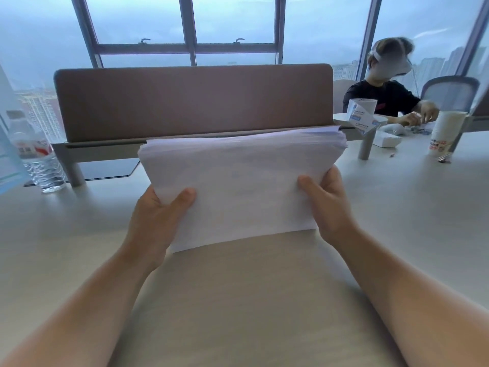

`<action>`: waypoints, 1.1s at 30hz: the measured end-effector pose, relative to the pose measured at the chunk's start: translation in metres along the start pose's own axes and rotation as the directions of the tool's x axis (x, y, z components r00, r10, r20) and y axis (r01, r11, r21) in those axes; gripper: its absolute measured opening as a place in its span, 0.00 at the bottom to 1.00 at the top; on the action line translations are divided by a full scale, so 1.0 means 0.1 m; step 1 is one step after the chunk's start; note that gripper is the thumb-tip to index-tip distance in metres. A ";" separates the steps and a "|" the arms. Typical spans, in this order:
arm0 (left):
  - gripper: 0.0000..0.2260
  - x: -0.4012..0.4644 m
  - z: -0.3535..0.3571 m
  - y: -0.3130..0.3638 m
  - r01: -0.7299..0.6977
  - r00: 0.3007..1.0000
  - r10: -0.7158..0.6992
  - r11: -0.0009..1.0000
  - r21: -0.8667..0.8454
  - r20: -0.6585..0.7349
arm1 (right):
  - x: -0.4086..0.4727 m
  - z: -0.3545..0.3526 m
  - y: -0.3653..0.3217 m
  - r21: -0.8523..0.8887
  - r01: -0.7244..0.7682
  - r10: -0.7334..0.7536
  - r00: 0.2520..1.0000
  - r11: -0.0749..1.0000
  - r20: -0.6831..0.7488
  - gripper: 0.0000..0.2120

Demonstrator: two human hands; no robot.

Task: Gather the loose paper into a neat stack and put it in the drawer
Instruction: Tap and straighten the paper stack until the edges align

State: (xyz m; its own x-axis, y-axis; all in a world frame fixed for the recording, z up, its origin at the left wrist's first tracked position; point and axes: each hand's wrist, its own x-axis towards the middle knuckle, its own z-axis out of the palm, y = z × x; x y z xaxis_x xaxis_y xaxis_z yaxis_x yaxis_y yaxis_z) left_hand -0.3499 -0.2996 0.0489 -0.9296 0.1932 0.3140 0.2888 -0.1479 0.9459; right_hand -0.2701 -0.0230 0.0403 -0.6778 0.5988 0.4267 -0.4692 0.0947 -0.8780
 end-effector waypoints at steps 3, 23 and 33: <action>0.17 -0.02 0.03 0.05 -0.038 0.999 0.038 0.998 -0.042 -0.016 | 0.00 0.00 -0.07 0.030 0.037 -0.036 0.999 0.999 -0.020 0.13; 0.04 -0.01 0.06 0.01 -0.060 0.997 0.060 0.998 0.001 -0.054 | 0.04 -0.03 -0.09 -0.058 0.024 -0.027 0.998 0.998 -0.056 0.06; 0.09 -0.01 0.03 0.12 -0.132 0.923 0.146 0.989 0.062 -0.357 | 0.09 -0.03 -0.15 -0.121 -0.129 0.137 0.989 0.984 0.064 0.06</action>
State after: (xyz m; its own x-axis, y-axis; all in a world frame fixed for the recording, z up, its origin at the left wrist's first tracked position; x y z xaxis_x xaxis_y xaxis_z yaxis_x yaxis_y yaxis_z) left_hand -0.3452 -0.2989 0.0606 -0.8974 -0.1892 0.3986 0.4230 -0.1117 0.8992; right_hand -0.2670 -0.0165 0.0565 -0.7704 0.5542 0.3152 -0.3063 0.1119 -0.9453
